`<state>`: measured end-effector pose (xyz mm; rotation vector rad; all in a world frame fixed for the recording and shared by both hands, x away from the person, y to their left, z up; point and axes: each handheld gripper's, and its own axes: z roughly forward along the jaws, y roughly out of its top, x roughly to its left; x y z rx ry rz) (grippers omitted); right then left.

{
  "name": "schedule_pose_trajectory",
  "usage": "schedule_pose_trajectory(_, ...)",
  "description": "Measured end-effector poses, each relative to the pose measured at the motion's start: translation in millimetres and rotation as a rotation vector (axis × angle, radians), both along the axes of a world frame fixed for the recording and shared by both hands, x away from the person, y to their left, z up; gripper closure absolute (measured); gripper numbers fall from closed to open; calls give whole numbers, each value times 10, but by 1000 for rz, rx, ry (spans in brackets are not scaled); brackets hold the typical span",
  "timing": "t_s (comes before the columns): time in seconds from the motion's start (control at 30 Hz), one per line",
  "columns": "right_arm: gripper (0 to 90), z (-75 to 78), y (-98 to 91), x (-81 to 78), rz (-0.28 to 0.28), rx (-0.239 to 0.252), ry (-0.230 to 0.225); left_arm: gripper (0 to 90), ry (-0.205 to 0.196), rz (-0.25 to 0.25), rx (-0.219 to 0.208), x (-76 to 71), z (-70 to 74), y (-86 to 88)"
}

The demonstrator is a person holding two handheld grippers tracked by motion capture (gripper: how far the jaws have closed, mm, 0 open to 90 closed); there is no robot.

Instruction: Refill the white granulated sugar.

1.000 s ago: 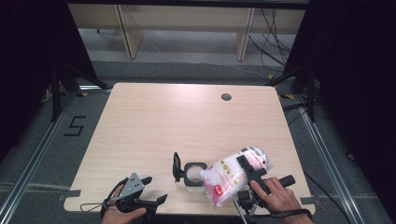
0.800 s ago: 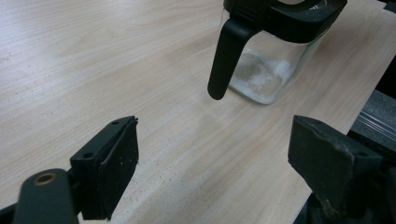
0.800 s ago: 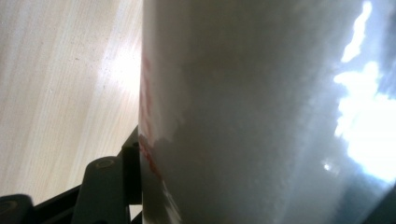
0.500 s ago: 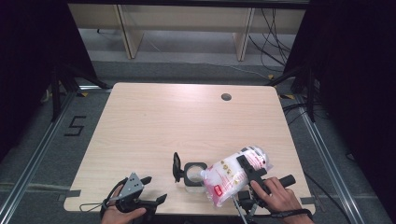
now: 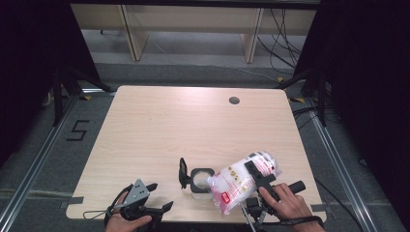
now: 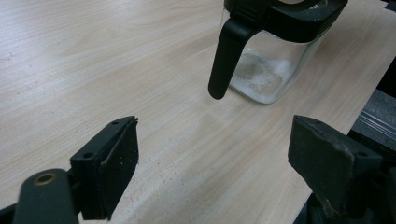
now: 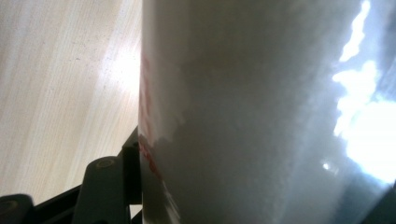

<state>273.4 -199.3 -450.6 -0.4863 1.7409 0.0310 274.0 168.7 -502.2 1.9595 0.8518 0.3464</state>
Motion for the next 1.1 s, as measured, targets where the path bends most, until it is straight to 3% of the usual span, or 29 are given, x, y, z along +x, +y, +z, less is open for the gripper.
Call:
schedule_pose_trajectory(0.07,398,-2,-3,1,10,4,-8,158,14,28,-21,-6,-2,-15)
schedule_pose_trajectory(0.1,398,1,-4,-2,12,8,-10,158,0,7,-13,11,-2,-9)
schedule_pose_trajectory(0.13,398,8,-6,0,17,12,-11,158,17,21,-23,-6,-5,-17)
schedule_pose_trajectory(0.2,398,-3,-8,-3,-2,32,5,158,11,14,-15,-10,-1,-8)
schedule_pose_trajectory(0.27,398,17,-3,-7,-1,9,1,158,7,21,-32,-2,7,-11)
schedule_pose_trajectory(0.3,398,10,-9,9,17,27,1,158,-3,14,-31,5,9,-9)
schedule_pose_trajectory(0.43,398,-16,-16,8,-1,32,11,158,-5,11,-6,-6,15,12)
schedule_pose_trajectory(0.53,399,-3,-22,-3,-27,38,28,158,-4,13,-28,-5,5,-8)
schedule_pose_trajectory(0.57,399,-2,-22,-3,-27,39,28,158,16,30,-42,-21,-3,-18)
schedule_pose_trajectory(0.6,399,-4,-26,1,-16,51,20,158,13,32,-36,-21,1,-15)
schedule_pose_trajectory(0.63,399,2,-25,1,-16,46,23,158,-4,5,-1,4,13,16)
schedule_pose_trajectory(0.8,399,29,-19,5,-5,31,22,158,-4,11,-1,-9,13,18)
schedule_pose_trajectory(0.87,399,31,-19,4,-2,35,24,158,-4,20,-13,-2,15,11)
schedule_pose_trajectory(0.9,399,29,-18,5,1,36,25,158,15,40,-37,-18,5,-10)
schedule_pose_trajectory(1.0,399,28,-14,12,11,32,19,158,-3,19,-19,-10,5,6)
schedule_pose_trajectory(1.03,399,27,-15,10,8,34,19,158,14,38,-35,-16,5,-5)
schedule_pose_trajectory(1.1,399,38,-16,4,-5,24,18,158,-3,12,-3,2,9,18)
